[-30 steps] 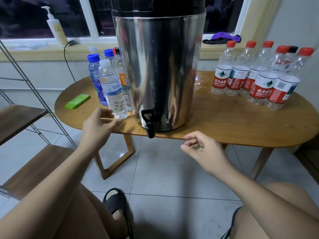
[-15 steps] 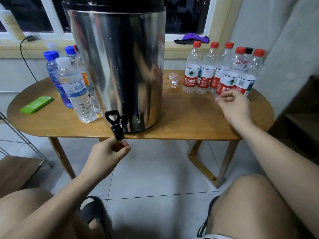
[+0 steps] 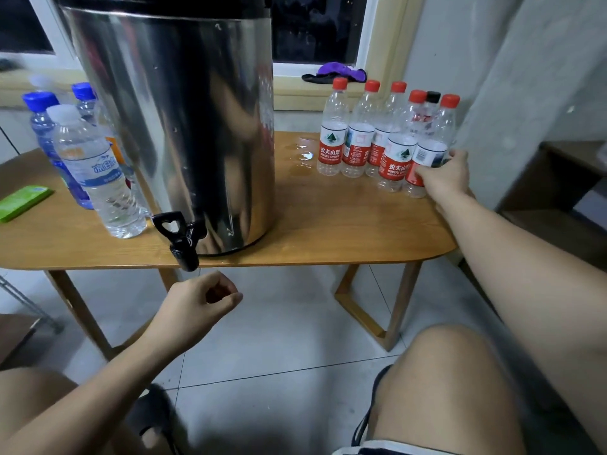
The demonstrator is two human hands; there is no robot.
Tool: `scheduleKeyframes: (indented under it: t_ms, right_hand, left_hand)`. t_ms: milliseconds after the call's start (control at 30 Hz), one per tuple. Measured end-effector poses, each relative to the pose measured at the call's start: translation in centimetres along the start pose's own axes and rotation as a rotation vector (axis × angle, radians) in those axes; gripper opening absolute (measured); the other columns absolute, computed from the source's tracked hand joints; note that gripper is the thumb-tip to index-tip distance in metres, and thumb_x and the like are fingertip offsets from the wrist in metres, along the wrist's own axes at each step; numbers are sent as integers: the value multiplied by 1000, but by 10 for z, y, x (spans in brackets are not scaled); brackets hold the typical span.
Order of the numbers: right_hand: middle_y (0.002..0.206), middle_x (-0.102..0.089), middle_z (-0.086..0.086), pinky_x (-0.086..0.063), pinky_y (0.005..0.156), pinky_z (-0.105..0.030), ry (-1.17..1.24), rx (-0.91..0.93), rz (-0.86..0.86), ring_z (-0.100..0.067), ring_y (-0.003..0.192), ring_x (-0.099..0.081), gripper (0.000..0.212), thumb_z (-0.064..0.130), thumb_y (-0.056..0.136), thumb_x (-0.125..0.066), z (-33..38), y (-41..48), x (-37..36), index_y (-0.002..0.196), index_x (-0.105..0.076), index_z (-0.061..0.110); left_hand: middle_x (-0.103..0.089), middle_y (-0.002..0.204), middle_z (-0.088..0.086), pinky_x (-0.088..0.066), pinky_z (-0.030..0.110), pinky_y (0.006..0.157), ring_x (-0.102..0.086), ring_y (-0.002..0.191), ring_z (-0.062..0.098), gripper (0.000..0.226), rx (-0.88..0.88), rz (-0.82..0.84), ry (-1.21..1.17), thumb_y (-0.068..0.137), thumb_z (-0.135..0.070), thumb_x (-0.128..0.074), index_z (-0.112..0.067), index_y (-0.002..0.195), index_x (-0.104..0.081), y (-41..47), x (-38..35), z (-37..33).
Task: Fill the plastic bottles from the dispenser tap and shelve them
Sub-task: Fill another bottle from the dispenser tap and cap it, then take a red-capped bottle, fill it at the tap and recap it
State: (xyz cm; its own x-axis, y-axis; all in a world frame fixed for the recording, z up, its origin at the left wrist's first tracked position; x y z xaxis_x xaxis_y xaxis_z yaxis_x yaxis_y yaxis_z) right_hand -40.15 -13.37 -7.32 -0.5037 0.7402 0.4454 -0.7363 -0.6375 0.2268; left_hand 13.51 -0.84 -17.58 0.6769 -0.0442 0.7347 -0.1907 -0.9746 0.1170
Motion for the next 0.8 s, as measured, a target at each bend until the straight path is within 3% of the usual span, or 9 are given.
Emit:
scheduleKeyframes:
  t_ms: [133, 267, 433, 533, 600, 700, 800]
  right_hand:
    - [121, -69, 4, -52, 87, -30, 17, 21, 51, -18, 107, -67, 71, 28, 78, -92, 2, 2, -10, 136, -52, 17]
    - [126, -71, 0, -47, 83, -27, 26, 36, 24, -21, 112, -68, 65, 29, 82, -92, 7, -6, -11, 133, -54, 14]
    - [124, -70, 5, -39, 63, -11, 79, 68, 24, -13, 107, -66, 64, 31, 84, -90, 21, -40, 0, 135, -55, 16]
    - [123, -70, 8, -43, 66, -10, 141, 107, 32, -6, 102, -67, 63, 36, 83, -89, 31, -73, 13, 134, -55, 20]
    - [123, -69, 11, -47, 71, -11, 197, 123, 68, 4, 98, -64, 65, 39, 82, -91, 38, -103, 20, 134, -56, 23]
    - [122, -69, 17, -56, 88, -25, 277, 155, 196, 2, 108, -66, 68, 43, 76, -94, 46, -150, 20, 132, -57, 32]
    - [121, -69, 17, -54, 89, -26, 267, 177, 381, 3, 108, -66, 67, 38, 77, -95, 53, -207, 10, 132, -56, 36]
  left_hand:
    - [-75, 82, -18, -46, 8, 62, -69, 85, -4, 9, -7, 8, -9, 97, -34, -81, -34, 89, -76, -1, 2, -3]
    - [-74, 82, -22, -46, 9, 62, -69, 85, -3, 9, -8, 10, -4, 97, -35, -81, -35, 89, -75, -2, 4, -3]
    - [-73, 86, -28, -46, 13, 64, -69, 85, -2, 9, -4, 14, -5, 96, -37, -80, -34, 89, -75, -4, 8, -3]
    - [-72, 88, -29, -49, 17, 67, -69, 86, -1, 9, -12, 12, -8, 96, -38, -80, -34, 90, -75, -5, 11, -4]
    - [-72, 88, -29, -47, 13, 66, -69, 86, -1, 9, -18, 11, -8, 96, -39, -80, -34, 90, -75, -7, 14, -5]
    - [-73, 87, -27, -47, 12, 65, -69, 85, 0, 10, -29, 6, -14, 97, -38, -80, -33, 90, -75, -10, 16, -8]
    - [-74, 86, -22, -48, 12, 67, -69, 84, 1, 10, -23, 11, -45, 97, -37, -80, -31, 91, -76, -14, 18, -9]
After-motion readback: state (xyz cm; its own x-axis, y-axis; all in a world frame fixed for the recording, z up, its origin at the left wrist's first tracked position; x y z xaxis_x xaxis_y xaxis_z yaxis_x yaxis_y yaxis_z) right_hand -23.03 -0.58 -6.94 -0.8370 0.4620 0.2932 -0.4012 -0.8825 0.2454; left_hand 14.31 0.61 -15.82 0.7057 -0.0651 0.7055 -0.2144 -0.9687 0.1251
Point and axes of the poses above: each hand's wrist, its own y-axis towards the middle knuckle, its own x-axis out of the back of the hand, z = x × y, the point moved 6 cm from there along y, towards the middle knuckle
